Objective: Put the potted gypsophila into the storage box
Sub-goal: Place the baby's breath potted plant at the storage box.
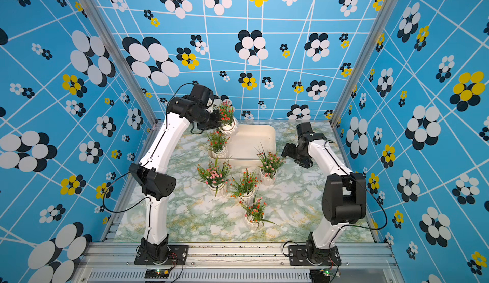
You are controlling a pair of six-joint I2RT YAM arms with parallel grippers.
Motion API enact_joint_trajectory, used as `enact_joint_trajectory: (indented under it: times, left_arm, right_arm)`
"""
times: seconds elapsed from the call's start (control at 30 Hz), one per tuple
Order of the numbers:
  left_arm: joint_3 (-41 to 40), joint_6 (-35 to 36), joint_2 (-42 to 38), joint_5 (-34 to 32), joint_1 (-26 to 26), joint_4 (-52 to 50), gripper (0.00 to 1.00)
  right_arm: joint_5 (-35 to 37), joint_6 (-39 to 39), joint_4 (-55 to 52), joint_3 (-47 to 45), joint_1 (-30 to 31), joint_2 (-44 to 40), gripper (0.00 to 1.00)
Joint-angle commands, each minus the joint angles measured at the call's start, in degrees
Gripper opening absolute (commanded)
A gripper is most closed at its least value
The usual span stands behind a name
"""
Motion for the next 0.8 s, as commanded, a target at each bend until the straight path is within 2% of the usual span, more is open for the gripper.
enact_joint_trajectory:
  times: [0.0,0.1,0.43,0.77]
  left_arm:
    - [3.80,2.89,2.58,1.82,-1.59,1.35,0.00]
    - [4.24,2.54,5.00,2.67,-1.96,2.05,0.00]
    - [2.77,5.55,11.01,-0.35,-3.07,-1.02,0.00]
    - [-4.59,4.91,11.17,0.81,-3.10,1.54,0.00]
  right_arm:
    - [-0.74,-0.78,-1.58,-0.01,-0.35,-0.57,0.93]
    - [-1.16,-0.59,-1.40,-0.68,-0.38,-0.82,0.93]
    - [-1.27,-0.24,-0.72,-2.93,-0.46,-1.54,0.93]
    - [-1.61,-0.37,-0.49,-3.83,-0.47,-1.17,0.93]
